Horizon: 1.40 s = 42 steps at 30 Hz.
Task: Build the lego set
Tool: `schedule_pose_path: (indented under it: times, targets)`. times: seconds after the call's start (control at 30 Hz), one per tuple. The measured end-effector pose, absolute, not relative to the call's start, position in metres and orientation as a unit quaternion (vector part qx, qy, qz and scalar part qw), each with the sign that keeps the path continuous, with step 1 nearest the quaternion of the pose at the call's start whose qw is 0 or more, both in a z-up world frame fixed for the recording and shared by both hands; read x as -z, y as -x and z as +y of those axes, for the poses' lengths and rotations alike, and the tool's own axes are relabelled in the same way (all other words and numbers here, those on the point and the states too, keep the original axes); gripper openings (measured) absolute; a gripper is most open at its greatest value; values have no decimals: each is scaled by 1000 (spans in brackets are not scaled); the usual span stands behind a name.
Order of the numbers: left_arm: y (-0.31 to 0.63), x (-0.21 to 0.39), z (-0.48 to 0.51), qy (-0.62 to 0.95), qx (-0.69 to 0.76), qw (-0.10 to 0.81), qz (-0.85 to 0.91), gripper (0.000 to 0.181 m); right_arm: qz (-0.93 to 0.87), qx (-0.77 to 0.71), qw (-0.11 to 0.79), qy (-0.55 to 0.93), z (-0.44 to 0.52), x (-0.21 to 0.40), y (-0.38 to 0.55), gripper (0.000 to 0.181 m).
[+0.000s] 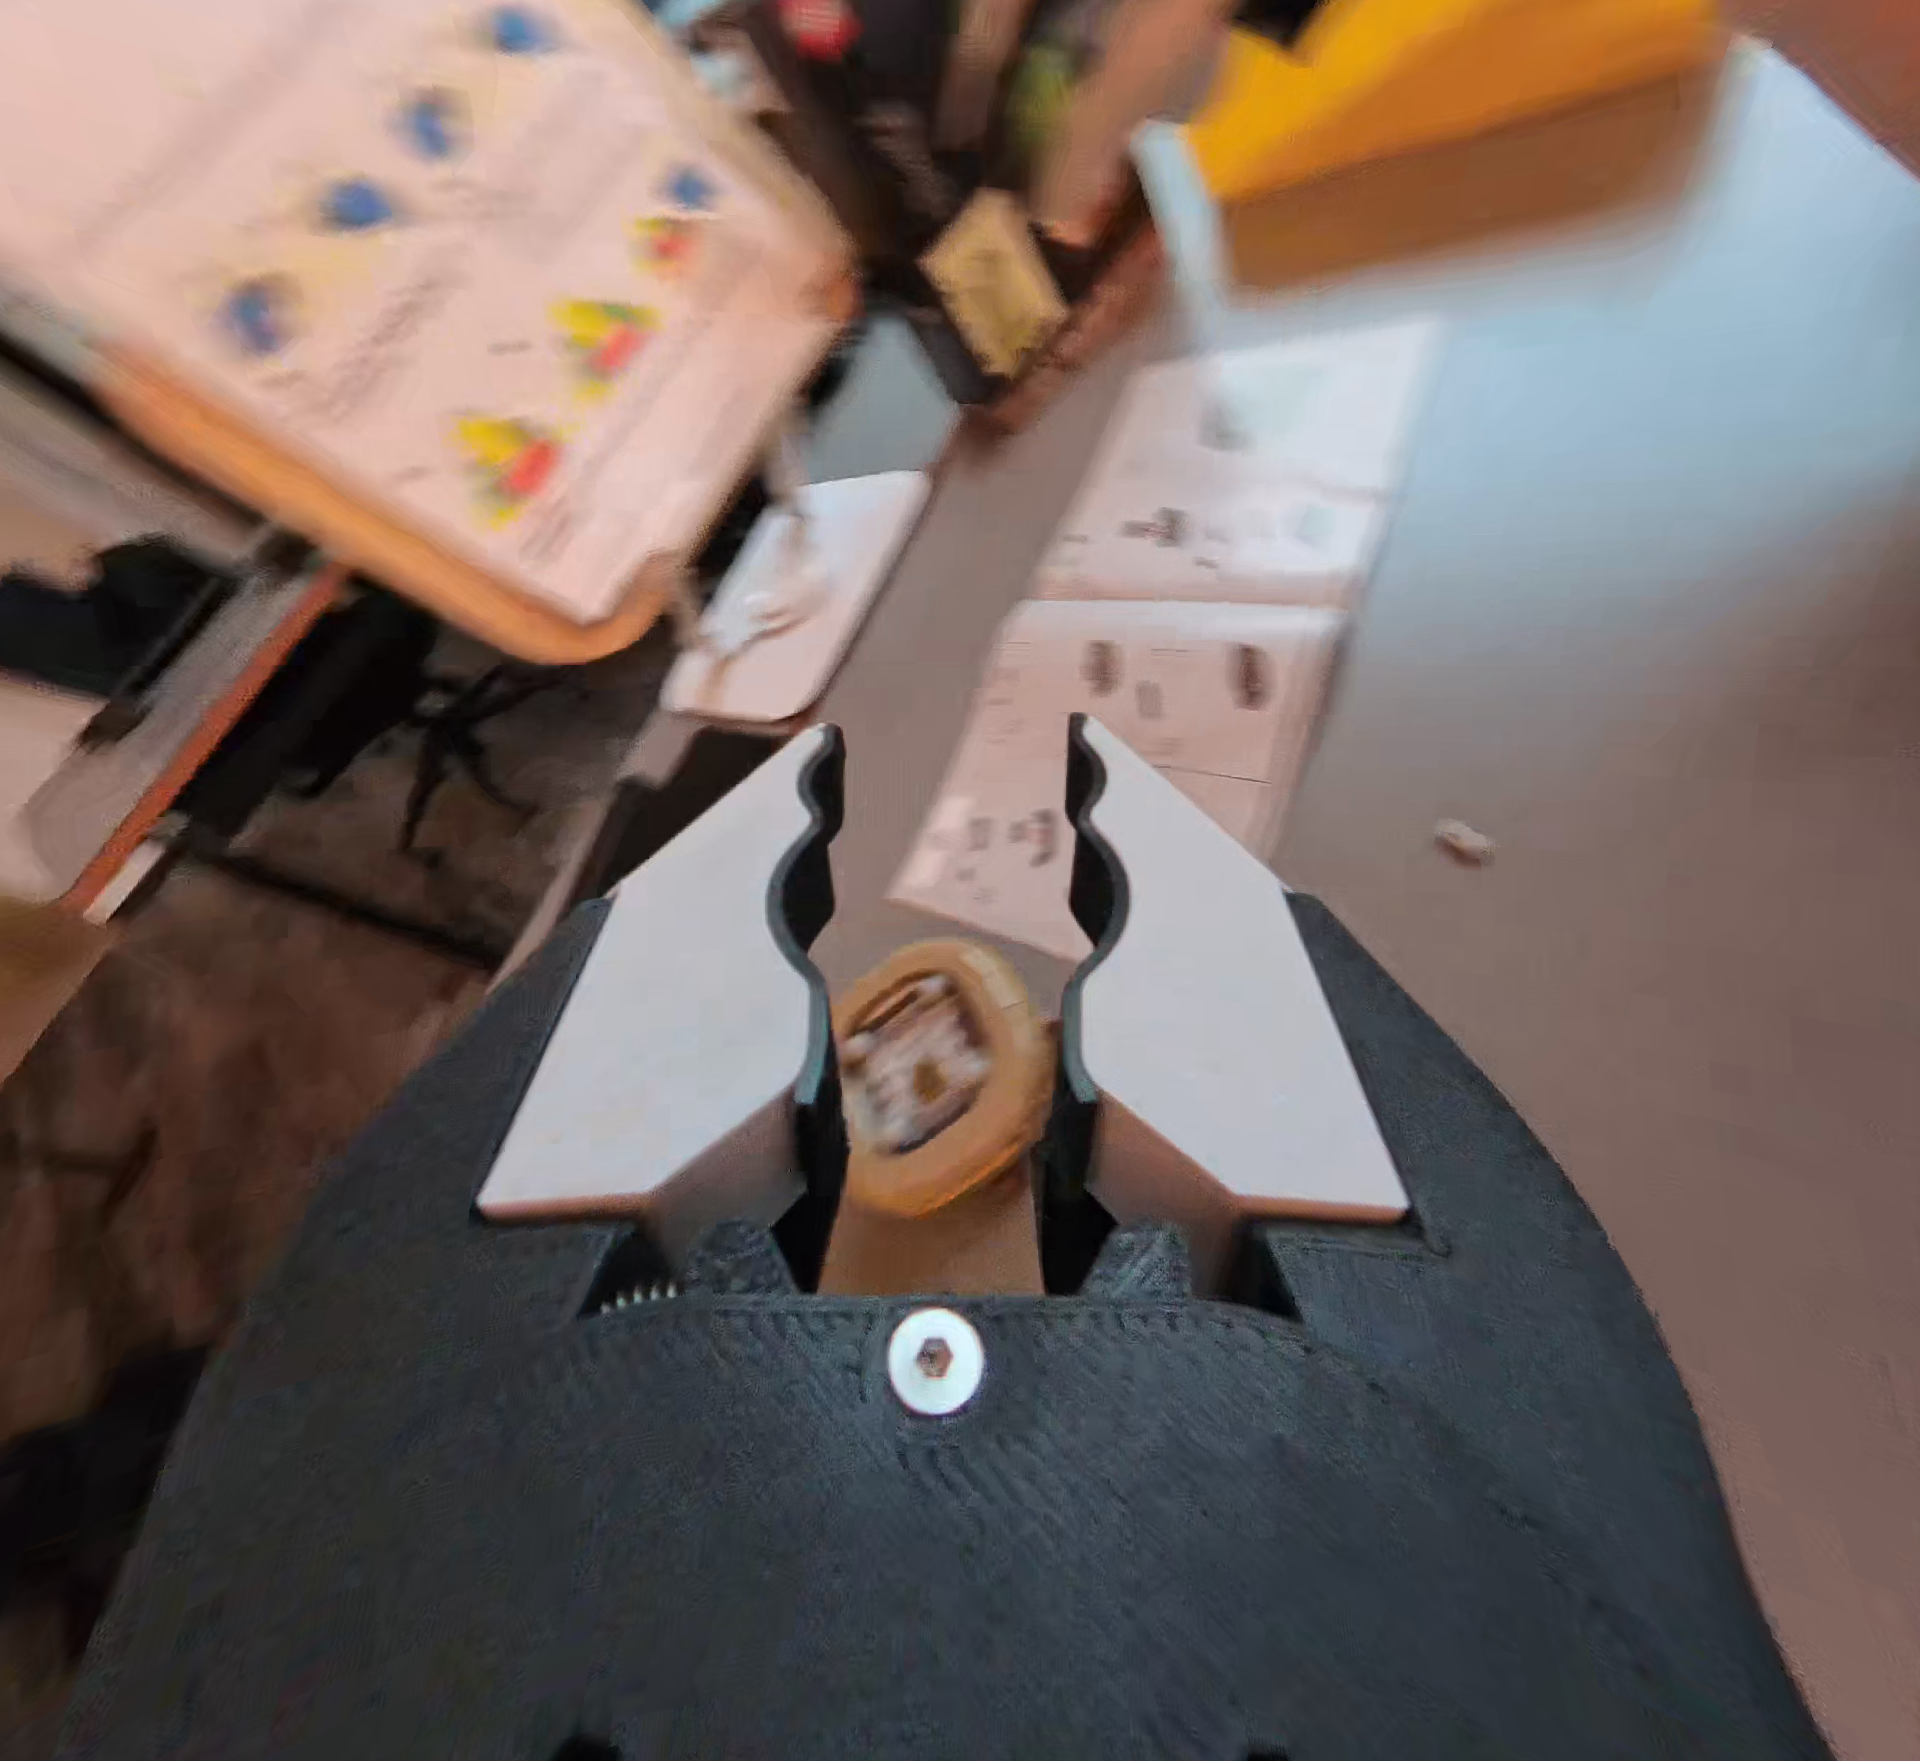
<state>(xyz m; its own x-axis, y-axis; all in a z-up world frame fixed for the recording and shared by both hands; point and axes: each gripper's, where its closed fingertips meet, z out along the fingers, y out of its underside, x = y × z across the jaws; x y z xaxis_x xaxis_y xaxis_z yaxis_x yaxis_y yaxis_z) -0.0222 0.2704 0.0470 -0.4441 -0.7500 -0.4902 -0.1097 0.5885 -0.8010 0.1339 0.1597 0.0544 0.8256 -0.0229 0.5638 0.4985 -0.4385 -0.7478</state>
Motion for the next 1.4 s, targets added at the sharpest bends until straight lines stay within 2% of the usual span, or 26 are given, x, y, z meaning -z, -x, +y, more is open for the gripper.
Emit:
schedule_pose_path:
  times: [0.13,0.23,0.43,0.53,0.6,0.77,0.83,0.9,1.07,1.4]
  targets:
    - [45,-97,362,384,385,488,683,55,-145,254,512,808,159,-55,-134,28]
    - [75,-139,401,403,441,514,616,60,-144,248,514,808,161,-53,-134,28]
    - [122,-171,448,436,566,471,517,66,-146,239,487,827,172,-31,-136,28]
    - [124,-132,457,491,513,412,570,65,-151,239,469,837,177,-20,-137,28]
    - [128,-97,460,519,441,380,626,53,-153,234,465,840,180,-15,-136,28]
    - [146,-31,483,555,255,349,711,36,-153,228,457,846,183,-7,-138,28]
    - [157,0,485,575,211,288,736,41,-151,226,457,847,183,-5,-138,28]
    - [162,22,493,599,173,249,741,37,-150,225,455,848,183,-3,-138,28]
    - [160,68,493,615,156,140,760,39,-152,225,448,852,184,1,-137,28]
    - [131,117,504,632,139,74,759,38,-148,225,442,856,182,6,-142,28]
